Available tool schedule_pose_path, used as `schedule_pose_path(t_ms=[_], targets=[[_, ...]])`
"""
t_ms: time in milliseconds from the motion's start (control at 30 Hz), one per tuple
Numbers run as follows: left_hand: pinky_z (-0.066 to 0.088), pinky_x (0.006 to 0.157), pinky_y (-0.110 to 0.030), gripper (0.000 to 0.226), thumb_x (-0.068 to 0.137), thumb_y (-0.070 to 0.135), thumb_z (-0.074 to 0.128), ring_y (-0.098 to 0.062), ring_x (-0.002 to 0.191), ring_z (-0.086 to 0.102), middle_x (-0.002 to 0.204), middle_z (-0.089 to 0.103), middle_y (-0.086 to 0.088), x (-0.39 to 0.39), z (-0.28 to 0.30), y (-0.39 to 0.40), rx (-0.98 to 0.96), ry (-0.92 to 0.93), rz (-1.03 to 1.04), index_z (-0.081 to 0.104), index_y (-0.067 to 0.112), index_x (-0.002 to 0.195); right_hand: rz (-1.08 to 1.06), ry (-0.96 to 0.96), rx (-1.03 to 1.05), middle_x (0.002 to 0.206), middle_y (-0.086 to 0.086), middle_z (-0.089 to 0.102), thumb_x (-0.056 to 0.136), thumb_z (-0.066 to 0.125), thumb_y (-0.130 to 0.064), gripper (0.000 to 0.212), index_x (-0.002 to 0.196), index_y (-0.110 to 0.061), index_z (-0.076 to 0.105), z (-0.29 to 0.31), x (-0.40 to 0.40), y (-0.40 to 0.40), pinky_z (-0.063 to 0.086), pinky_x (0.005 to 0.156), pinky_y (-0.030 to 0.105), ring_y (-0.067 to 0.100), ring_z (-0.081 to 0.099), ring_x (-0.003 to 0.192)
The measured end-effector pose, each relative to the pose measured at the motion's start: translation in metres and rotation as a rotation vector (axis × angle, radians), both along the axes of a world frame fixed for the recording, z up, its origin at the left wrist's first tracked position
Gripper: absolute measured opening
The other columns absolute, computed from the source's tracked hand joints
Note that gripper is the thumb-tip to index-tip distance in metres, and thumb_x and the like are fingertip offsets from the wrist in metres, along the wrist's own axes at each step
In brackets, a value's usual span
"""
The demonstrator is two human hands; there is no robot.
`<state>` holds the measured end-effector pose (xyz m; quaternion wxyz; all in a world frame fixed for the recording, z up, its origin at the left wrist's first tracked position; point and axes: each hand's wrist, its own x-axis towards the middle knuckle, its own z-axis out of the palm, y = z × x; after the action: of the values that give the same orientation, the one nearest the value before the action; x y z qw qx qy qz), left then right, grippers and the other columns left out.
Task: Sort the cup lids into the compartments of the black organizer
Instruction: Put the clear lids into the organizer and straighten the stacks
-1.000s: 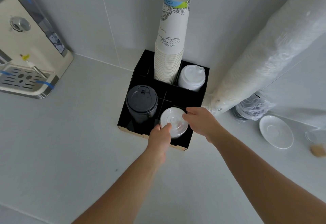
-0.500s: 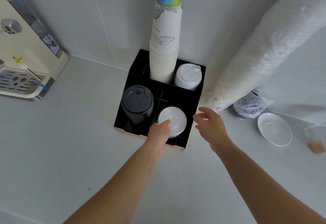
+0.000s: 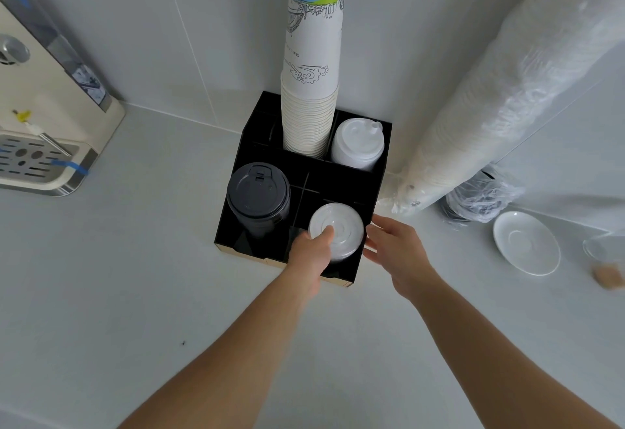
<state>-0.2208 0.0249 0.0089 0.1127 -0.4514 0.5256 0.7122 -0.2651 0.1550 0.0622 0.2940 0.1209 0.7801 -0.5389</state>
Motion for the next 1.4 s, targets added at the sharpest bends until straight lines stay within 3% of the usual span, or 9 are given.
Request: schedule_pose_path(t_ms=[200, 400, 600, 700, 867, 933, 1000, 1100, 1400], targets=[[0.040, 0.077, -0.029, 0.053, 0.090, 0.045, 0.058, -0.020, 0.105, 0.057, 0.123, 0.061, -0.004, -0.002, -0.001, 0.004, -0.096, -0.009, 0.004, 0.052, 0.014, 0.133, 0.000, -0.023, -0.008, 0.111, 0.006, 0.074, 0.096, 0.051, -0.010, 0.028, 0.096, -0.028, 0.074, 0.003, 0.005, -0.001, 0.055, 0.098, 0.033, 0.022, 0.068, 0.110], [0.042, 0.082, -0.032, 0.060, 0.088, 0.046, 0.060, -0.021, 0.107, 0.055, 0.126, 0.058, -0.005, -0.001, 0.003, 0.003, -0.104, -0.012, -0.001, 0.049, 0.012, 0.136, -0.041, -0.068, -0.042, 0.095, -0.003, 0.073, 0.097, 0.055, -0.008, 0.026, 0.084, -0.025, 0.070, 0.013, 0.004, -0.001, 0.055, 0.091, 0.032, 0.019, 0.069, 0.097], [0.040, 0.084, -0.034, 0.070, 0.084, 0.049, 0.061, -0.023, 0.112, 0.052, 0.132, 0.053, -0.007, 0.005, 0.018, 0.001, -0.109, -0.011, -0.014, 0.044, 0.008, 0.140, -0.050, -0.041, -0.025, 0.117, 0.019, 0.067, 0.094, 0.059, -0.014, 0.016, 0.100, -0.019, 0.074, 0.033, 0.014, 0.001, 0.051, 0.104, 0.042, 0.033, 0.064, 0.116], [0.036, 0.082, -0.032, 0.066, 0.088, 0.044, 0.059, -0.019, 0.103, 0.048, 0.119, 0.052, 0.001, 0.018, 0.032, -0.003, -0.128, 0.046, -0.039, 0.043, 0.007, 0.141, -0.034, 0.033, 0.049, 0.131, 0.031, 0.055, 0.092, 0.061, -0.018, 0.030, 0.113, 0.003, 0.063, 0.038, 0.018, -0.001, 0.044, 0.109, 0.058, 0.046, 0.052, 0.125], [0.041, 0.096, -0.030, 0.056, 0.090, 0.039, 0.061, -0.020, 0.121, 0.054, 0.132, 0.058, -0.003, 0.056, 0.050, -0.016, -0.132, 0.163, -0.160, 0.049, 0.019, 0.141, 0.016, 0.150, 0.114, 0.122, -0.008, 0.065, 0.092, 0.064, -0.029, 0.045, 0.136, -0.018, 0.062, 0.046, 0.019, -0.010, 0.044, 0.113, 0.044, 0.021, 0.060, 0.121], [0.045, 0.098, -0.030, 0.025, 0.086, 0.038, 0.063, -0.007, 0.099, 0.054, 0.104, 0.059, 0.006, 0.071, 0.047, -0.026, -0.161, 0.194, -0.207, 0.057, 0.033, 0.110, 0.039, 0.179, 0.127, 0.125, -0.007, 0.066, 0.092, 0.064, -0.029, 0.044, 0.135, -0.020, 0.062, 0.050, 0.020, -0.015, 0.044, 0.112, 0.043, 0.021, 0.061, 0.121], [0.048, 0.102, -0.033, 0.053, 0.086, 0.037, 0.062, -0.032, 0.115, 0.057, 0.123, 0.059, -0.022, 0.084, 0.046, -0.036, -0.209, 0.191, -0.217, 0.055, 0.002, 0.124, 0.065, 0.203, 0.135, 0.121, 0.002, 0.070, 0.092, 0.063, -0.027, 0.042, 0.132, -0.013, 0.063, 0.056, 0.024, -0.023, 0.046, 0.110, 0.046, 0.028, 0.063, 0.118], [0.049, 0.103, -0.036, 0.041, 0.088, 0.036, 0.063, -0.014, 0.112, 0.063, 0.118, 0.069, -0.002, 0.099, 0.049, -0.054, -0.247, 0.191, -0.184, 0.065, 0.019, 0.125, 0.106, 0.220, 0.127, 0.128, -0.003, 0.067, 0.093, 0.063, -0.027, 0.043, 0.135, -0.020, 0.062, 0.064, 0.029, -0.037, 0.045, 0.111, 0.042, 0.023, 0.062, 0.120], [0.050, 0.101, -0.041, 0.044, 0.087, 0.037, 0.066, -0.017, 0.107, 0.065, 0.116, 0.069, -0.001, 0.105, 0.058, -0.131, -0.432, 0.169, -0.047, 0.061, 0.018, 0.127, 0.257, 0.308, 0.141, 0.140, 0.001, 0.063, 0.095, 0.061, -0.026, 0.044, 0.137, -0.016, 0.060, 0.069, 0.035, -0.086, 0.040, 0.116, 0.042, 0.022, 0.056, 0.131]])
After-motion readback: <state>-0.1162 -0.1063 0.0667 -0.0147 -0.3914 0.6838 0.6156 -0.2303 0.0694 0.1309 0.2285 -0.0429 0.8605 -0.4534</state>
